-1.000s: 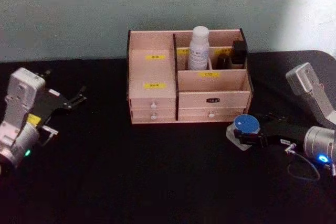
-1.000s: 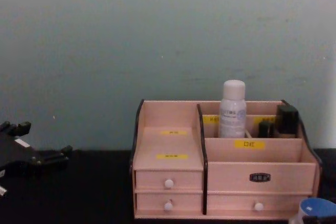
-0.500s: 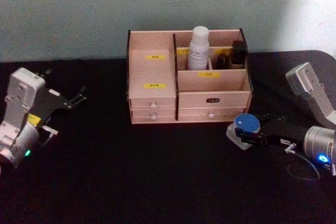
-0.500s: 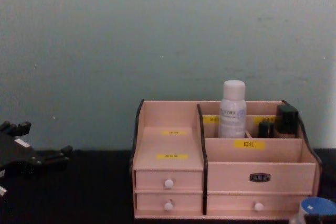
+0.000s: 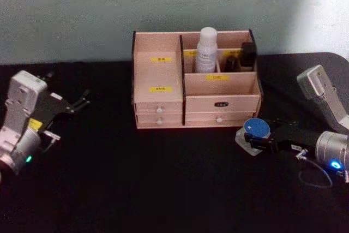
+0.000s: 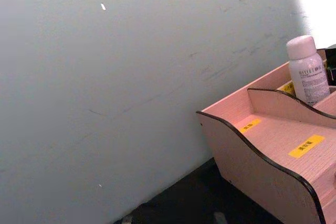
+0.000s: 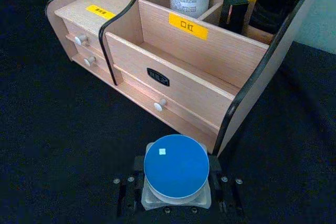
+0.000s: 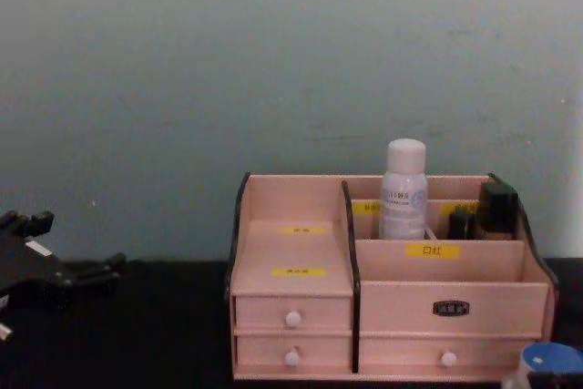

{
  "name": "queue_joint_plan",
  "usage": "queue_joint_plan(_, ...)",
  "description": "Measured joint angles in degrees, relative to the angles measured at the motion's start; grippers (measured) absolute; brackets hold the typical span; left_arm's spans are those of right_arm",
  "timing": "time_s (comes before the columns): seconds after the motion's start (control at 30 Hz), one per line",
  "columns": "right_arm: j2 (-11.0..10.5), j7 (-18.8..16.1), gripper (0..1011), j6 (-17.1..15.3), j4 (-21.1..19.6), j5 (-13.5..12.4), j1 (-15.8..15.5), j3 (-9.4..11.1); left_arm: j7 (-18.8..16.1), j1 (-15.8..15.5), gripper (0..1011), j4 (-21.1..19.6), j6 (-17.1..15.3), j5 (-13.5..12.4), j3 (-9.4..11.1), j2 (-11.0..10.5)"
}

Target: Pick up the facial cleanser and watermelon frost from the table and place them into the tiered storage box.

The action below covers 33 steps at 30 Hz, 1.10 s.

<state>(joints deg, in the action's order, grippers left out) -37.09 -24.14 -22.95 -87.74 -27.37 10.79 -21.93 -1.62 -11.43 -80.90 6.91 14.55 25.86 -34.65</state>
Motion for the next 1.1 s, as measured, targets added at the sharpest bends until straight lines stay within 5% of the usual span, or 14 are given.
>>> queue_joint_plan(0.57,-1.9,-4.8,723,1.1,-1.7,-1.2,0.7,-1.0,0.0,0.0,1001,0.0,0.0,0.0,0.0,0.0)
queue_joint_plan(1.1,-0.7,-9.9,723,2.3,0.0,-2.8,8.8,-5.6,0.0,0.0,1001,0.0,0.0,0.0,0.0,0.0)
